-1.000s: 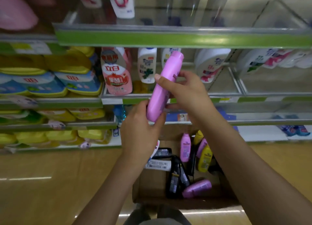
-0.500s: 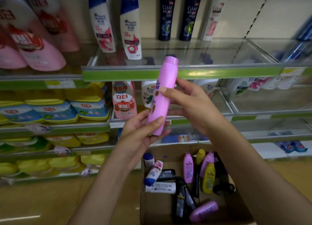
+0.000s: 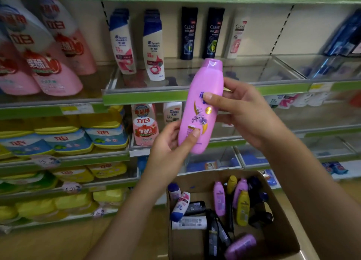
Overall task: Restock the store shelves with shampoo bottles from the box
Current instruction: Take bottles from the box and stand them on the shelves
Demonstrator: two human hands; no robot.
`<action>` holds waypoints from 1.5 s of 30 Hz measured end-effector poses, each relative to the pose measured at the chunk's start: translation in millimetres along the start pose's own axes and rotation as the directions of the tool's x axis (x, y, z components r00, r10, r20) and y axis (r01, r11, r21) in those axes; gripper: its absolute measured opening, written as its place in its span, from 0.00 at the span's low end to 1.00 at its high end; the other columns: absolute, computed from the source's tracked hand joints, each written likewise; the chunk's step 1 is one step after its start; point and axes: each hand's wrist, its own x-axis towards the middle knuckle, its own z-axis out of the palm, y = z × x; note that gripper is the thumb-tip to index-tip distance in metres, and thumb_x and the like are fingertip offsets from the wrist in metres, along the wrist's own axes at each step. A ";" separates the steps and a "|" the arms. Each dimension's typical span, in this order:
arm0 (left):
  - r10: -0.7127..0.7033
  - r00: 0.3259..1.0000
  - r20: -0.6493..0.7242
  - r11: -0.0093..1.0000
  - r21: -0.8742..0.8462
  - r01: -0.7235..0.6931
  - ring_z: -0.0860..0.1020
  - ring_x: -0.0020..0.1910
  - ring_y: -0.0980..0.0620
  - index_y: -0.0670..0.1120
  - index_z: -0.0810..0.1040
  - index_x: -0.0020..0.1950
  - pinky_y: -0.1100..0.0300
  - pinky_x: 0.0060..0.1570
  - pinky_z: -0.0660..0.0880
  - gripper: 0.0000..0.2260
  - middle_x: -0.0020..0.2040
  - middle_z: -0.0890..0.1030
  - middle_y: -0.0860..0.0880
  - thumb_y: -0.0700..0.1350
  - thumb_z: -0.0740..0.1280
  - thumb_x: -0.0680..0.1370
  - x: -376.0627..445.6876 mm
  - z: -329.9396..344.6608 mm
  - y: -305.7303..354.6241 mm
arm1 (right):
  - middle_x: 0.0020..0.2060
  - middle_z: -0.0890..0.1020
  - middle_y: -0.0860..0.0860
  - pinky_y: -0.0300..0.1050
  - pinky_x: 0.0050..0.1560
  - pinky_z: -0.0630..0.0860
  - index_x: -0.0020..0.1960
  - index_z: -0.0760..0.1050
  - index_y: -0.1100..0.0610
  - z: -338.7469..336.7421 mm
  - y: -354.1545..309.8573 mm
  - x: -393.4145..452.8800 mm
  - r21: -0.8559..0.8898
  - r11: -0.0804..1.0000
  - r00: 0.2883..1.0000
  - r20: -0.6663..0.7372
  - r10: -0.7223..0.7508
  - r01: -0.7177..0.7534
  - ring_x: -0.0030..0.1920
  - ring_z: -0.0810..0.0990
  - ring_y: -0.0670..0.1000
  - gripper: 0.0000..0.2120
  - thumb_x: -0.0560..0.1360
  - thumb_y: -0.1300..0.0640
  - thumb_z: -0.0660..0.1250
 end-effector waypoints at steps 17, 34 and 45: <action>0.030 0.990 0.138 0.999 -0.047 -0.024 0.82 0.50 0.55 0.50 0.77 0.53 0.65 0.48 0.79 0.12 0.50 0.84 0.54 0.41 0.70 0.71 23.6 108.3 4.1 | 0.46 0.84 0.54 0.44 0.46 0.80 0.59 0.78 0.61 -116.1 -28.5 -32.2 0.080 0.992 0.988 -0.128 -0.082 0.093 0.46 0.84 0.50 0.16 0.74 0.56 0.66; 0.174 0.985 -0.016 0.955 0.249 -0.164 0.80 0.51 0.59 0.48 0.75 0.58 0.65 0.51 0.76 0.14 0.52 0.81 0.54 0.41 0.70 0.74 160.3 293.0 2.7 | 0.41 0.85 0.53 0.44 0.48 0.80 0.58 0.76 0.61 -323.0 -44.4 58.3 0.092 0.977 0.981 0.020 -0.194 0.192 0.43 0.84 0.50 0.11 0.75 0.63 0.67; 0.242 0.969 -0.042 0.892 0.404 -0.205 0.79 0.43 0.58 0.45 0.77 0.55 0.69 0.46 0.76 0.12 0.46 0.82 0.50 0.37 0.71 0.73 276.3 303.2 -10.9 | 0.42 0.84 0.53 0.46 0.46 0.80 0.58 0.75 0.59 -357.8 -14.6 156.6 0.098 0.958 0.962 0.014 -0.272 0.269 0.43 0.82 0.51 0.10 0.77 0.64 0.66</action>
